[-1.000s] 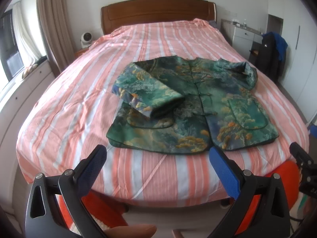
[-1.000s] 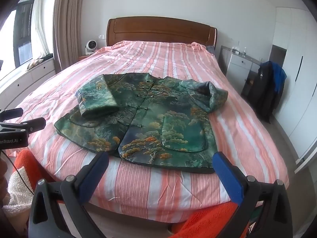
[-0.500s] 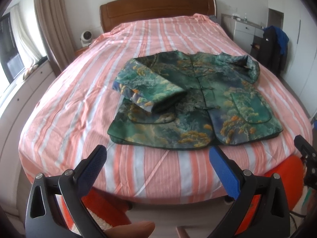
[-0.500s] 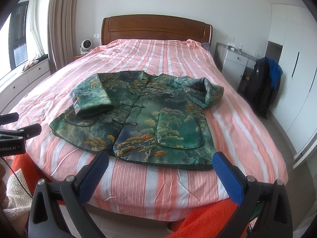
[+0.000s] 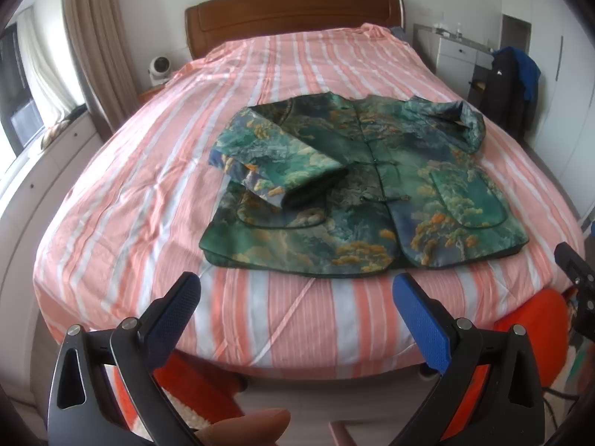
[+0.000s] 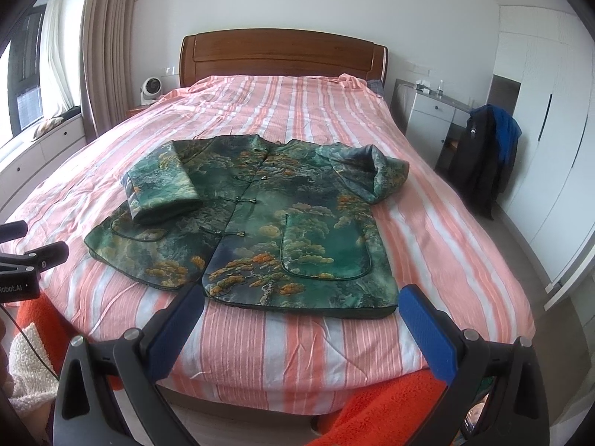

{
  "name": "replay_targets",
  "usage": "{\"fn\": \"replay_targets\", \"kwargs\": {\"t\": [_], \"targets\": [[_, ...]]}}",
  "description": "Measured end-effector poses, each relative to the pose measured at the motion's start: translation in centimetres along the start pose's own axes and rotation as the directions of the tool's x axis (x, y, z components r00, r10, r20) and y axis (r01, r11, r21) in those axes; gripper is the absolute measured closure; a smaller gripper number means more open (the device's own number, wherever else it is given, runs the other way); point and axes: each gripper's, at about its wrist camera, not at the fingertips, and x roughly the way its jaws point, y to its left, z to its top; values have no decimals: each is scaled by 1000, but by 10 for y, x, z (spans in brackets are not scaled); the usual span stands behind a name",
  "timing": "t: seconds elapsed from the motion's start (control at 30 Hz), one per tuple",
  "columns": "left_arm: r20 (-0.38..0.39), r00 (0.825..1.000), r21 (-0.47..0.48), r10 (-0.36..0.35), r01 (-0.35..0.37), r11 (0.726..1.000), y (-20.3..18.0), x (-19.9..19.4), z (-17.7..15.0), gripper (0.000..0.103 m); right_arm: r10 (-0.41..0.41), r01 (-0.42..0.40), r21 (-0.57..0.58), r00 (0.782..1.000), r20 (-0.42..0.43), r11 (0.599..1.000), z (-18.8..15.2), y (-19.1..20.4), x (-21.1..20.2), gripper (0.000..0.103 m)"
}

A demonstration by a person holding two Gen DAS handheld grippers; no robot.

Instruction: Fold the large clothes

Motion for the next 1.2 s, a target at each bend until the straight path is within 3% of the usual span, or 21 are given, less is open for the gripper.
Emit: {"fn": "replay_targets", "kwargs": {"t": [1.2], "targets": [[-35,999,4,2,-1,1000,-8,9,-8,0,-122,122,23,992,-12,992,-1,-11,2,0]]}}
